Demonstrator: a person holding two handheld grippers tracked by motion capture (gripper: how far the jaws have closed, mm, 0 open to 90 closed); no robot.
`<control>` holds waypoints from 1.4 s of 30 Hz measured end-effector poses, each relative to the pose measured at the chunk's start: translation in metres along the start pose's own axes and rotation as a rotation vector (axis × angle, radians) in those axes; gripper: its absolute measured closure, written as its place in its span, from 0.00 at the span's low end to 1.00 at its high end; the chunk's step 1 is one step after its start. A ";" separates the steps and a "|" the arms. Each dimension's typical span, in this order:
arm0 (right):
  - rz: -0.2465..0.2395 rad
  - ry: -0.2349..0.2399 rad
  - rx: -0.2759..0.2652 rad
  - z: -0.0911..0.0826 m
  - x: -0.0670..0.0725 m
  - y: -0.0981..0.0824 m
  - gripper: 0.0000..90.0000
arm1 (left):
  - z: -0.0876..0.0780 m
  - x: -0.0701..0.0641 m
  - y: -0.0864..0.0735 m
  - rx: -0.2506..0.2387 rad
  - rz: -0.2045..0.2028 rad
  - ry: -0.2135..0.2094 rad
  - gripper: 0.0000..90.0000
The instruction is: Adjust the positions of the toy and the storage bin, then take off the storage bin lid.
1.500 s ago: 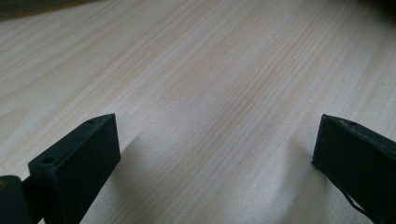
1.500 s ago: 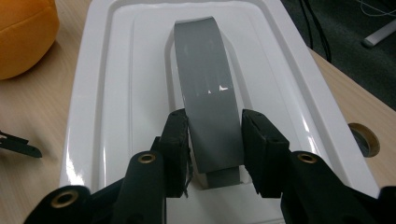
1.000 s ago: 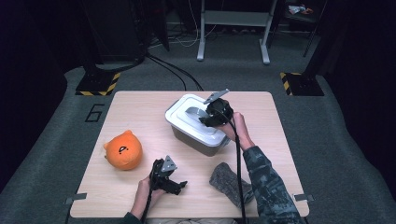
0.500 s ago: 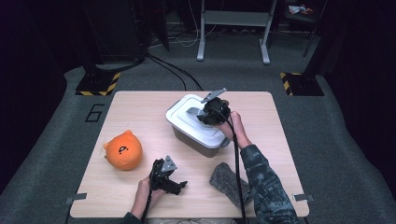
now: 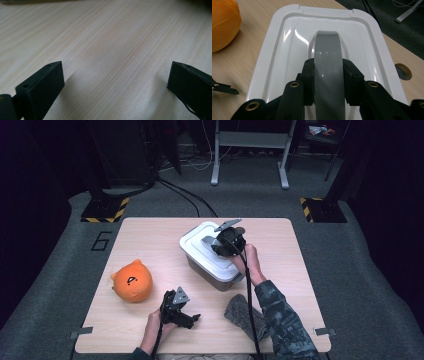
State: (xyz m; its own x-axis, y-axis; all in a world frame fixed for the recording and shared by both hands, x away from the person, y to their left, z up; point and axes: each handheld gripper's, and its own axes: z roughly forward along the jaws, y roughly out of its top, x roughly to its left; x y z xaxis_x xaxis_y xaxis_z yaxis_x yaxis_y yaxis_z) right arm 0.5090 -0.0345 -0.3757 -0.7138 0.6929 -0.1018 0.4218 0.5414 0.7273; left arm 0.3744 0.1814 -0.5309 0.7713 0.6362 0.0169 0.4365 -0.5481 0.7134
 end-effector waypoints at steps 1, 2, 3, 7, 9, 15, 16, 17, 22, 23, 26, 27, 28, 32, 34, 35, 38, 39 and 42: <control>0.009 -0.005 0.006 0.000 0.002 0.000 0.74 | 0.000 0.000 0.000 0.000 0.000 0.000 0.00; -0.001 -0.011 -0.001 0.000 0.003 0.000 0.74 | 0.000 0.000 0.000 -0.001 -0.004 0.001 0.00; 0.011 -0.011 0.001 0.000 0.004 0.000 0.74 | 0.000 0.000 0.000 0.000 0.000 0.000 0.00; 0.018 -0.015 0.003 0.000 0.005 0.000 0.74 | 0.000 0.000 0.000 0.000 0.000 0.000 0.00; 0.017 -0.019 0.003 0.000 0.005 0.000 0.74 | 0.000 0.000 0.000 -0.001 0.000 0.000 0.00; -0.009 -0.026 -0.006 0.000 0.006 0.000 0.74 | 0.000 0.000 0.000 0.000 0.001 0.000 0.00; -0.010 -0.028 -0.008 0.000 0.006 0.000 0.74 | 0.000 0.000 0.000 0.000 0.001 0.000 0.00; -0.007 -0.029 -0.004 0.000 0.006 0.000 0.74 | 0.000 0.000 0.000 0.000 0.001 -0.001 0.00; -0.017 -0.041 -0.020 -0.004 0.008 0.003 0.74 | 0.000 0.000 0.000 0.000 0.000 0.000 0.00; -0.017 -0.040 -0.020 -0.005 0.008 0.003 0.74 | 0.000 0.000 0.000 0.000 -0.002 -0.001 0.00; -0.022 -0.049 -0.036 -0.010 0.008 0.005 0.74 | 0.000 0.000 0.000 -0.001 -0.003 -0.001 0.00; -0.020 -0.048 -0.042 -0.011 0.007 0.006 0.74 | 0.000 0.000 0.000 -0.001 -0.003 -0.001 0.00; -0.020 -0.045 -0.045 -0.014 0.006 0.007 0.74 | 0.000 0.000 0.000 0.001 -0.001 -0.002 0.00; -0.007 -0.055 -0.058 -0.023 0.005 0.008 0.74 | 0.000 0.000 0.000 0.001 0.002 0.000 0.00; -0.011 -0.060 -0.071 -0.027 0.002 0.008 0.74 | 0.000 0.000 0.000 0.001 0.001 0.000 0.00; -0.006 -0.061 -0.074 -0.029 0.001 0.008 0.74 | 0.000 0.000 0.000 0.001 0.001 0.000 0.00; 0.006 -0.073 -0.077 -0.037 -0.002 0.007 0.74 | 0.000 0.000 0.000 -0.002 0.000 -0.002 0.00; 0.007 -0.074 -0.078 -0.038 -0.003 0.007 0.74 | 0.000 0.000 0.000 -0.003 0.000 -0.002 0.00; 0.019 -0.085 -0.076 -0.044 -0.007 0.005 0.74 | 0.000 0.000 0.000 -0.002 0.000 -0.002 0.00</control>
State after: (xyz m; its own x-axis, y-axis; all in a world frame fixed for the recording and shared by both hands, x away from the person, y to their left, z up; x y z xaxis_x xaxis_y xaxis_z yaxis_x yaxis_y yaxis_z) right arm 0.4911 -0.0574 -0.3410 -0.6546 0.7423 -0.1429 0.3887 0.4926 0.7786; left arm 0.3745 0.1815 -0.5310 0.7723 0.6351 0.0153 0.4355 -0.5467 0.7152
